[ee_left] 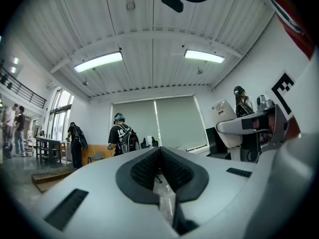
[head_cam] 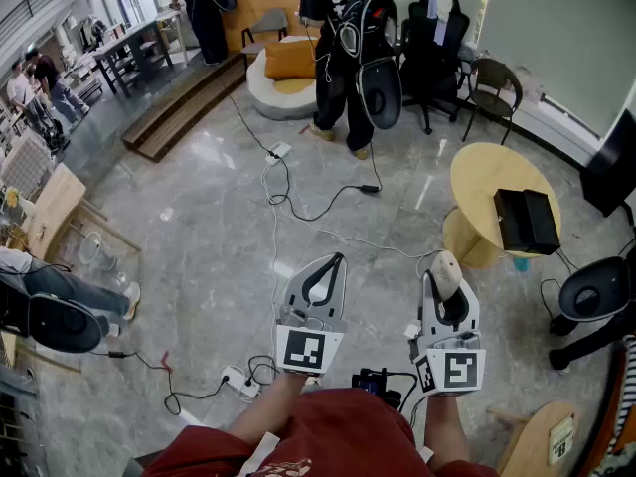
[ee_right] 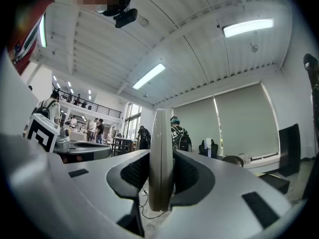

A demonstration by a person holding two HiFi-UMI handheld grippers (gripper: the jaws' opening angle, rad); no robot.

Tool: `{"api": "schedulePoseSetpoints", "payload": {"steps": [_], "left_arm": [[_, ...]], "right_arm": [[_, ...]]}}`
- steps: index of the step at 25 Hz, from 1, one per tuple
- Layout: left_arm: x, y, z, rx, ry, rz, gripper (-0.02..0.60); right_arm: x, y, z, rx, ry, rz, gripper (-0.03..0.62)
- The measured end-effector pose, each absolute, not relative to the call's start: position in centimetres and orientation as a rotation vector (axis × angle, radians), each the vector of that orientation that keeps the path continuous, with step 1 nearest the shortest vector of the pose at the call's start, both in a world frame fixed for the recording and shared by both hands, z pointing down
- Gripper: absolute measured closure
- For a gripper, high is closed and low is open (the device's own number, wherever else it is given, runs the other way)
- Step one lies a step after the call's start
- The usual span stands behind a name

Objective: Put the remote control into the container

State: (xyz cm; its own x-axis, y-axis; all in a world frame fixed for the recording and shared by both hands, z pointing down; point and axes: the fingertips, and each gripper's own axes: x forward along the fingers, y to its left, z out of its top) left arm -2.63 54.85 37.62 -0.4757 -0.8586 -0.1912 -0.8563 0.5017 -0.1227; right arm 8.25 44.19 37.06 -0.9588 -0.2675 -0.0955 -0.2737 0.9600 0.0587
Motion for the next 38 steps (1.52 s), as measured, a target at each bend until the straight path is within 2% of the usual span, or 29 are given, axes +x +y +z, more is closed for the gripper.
{"api": "schedulePoseSetpoints", "payload": {"steps": [10,27,33,38], "left_arm": [[-0.3,50.9,37.1,-1.478,2.523,0.003,0.566],[8.7,37.5,37.7,-1.706,2.441,0.015,0.566],[9.2,34.5,37.9,-1.77,2.384,0.033,0.566],[6.9,32.7,37.9,-1.81,2.351,0.064,0.566]], "right_arm": [[10.1,40.7,37.0,-0.412,3.018,0.088,0.462],[21.2,28.4,38.7,-0.695,2.987,-0.024,0.462],[21.3,26.2,39.8,-0.745,3.0,-0.051,0.462],[19.0,25.2,39.3,-0.79,2.998,-0.017,0.462]]}}
